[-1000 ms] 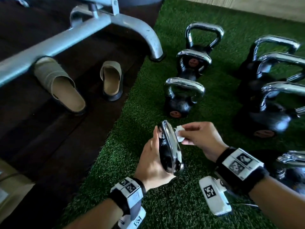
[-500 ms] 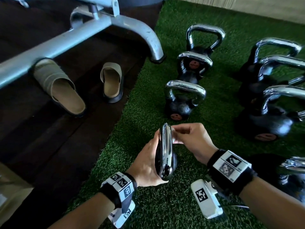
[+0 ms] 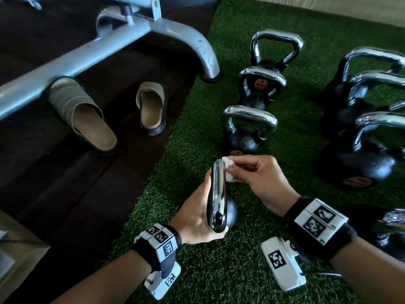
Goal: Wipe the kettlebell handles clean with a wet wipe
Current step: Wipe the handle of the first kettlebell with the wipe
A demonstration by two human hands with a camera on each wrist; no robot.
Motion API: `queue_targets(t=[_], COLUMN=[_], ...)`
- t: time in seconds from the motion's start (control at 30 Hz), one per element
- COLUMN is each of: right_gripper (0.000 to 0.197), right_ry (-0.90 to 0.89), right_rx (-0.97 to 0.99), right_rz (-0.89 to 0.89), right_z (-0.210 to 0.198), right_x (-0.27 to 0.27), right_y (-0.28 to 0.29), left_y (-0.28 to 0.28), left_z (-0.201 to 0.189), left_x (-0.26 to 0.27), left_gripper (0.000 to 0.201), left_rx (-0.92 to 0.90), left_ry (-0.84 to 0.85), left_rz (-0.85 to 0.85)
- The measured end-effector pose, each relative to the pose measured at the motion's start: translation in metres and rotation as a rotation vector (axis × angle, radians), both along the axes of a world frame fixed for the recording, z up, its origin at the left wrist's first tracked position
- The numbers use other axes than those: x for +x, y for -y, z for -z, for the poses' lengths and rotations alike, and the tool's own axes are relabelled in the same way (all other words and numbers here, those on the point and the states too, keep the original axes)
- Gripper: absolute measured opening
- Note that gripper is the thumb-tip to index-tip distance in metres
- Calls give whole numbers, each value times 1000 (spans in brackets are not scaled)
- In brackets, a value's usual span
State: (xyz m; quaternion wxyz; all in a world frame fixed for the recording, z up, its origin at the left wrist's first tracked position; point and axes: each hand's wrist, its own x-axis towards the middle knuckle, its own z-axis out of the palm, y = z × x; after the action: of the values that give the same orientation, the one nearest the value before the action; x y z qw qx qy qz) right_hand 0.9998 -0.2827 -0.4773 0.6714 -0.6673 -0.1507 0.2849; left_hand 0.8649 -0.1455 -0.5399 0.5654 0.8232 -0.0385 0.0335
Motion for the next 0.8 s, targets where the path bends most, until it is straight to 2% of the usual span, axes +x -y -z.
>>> queue_targets(t=[0.13,0.3,0.43,0.5,0.57,0.67,0.8], right_gripper=[23,21,19,18,17,19,24], right_ry=[70,276,413,354,205,11,3], right_rx=[-54,-113,-213,-196,-127,-49,-90], right_rz=[5,-102,-213,-140,-62,-69,-156], right_z=[1,-12,-24,-21,-18,-17,-20], right_x=[7,7,-1,-2,-5,-18,-31], right_y=[-7,1,1,-4,-6,-2,2], left_y=[-6,-5,-13,-15,-15,-14,-15], left_z=[2,-6,2,0,0,-6,-16], left_x=[0,1,3,6,10,12,10], left_gripper=[115,109,105,100,97,89,92], left_rx=[83,32,103,91,56,-22,-96], left_ry=[-44,-59,-119,-125,-135,-143,-103], left_rz=[-7,35,-31,-21,-30,-31,-3])
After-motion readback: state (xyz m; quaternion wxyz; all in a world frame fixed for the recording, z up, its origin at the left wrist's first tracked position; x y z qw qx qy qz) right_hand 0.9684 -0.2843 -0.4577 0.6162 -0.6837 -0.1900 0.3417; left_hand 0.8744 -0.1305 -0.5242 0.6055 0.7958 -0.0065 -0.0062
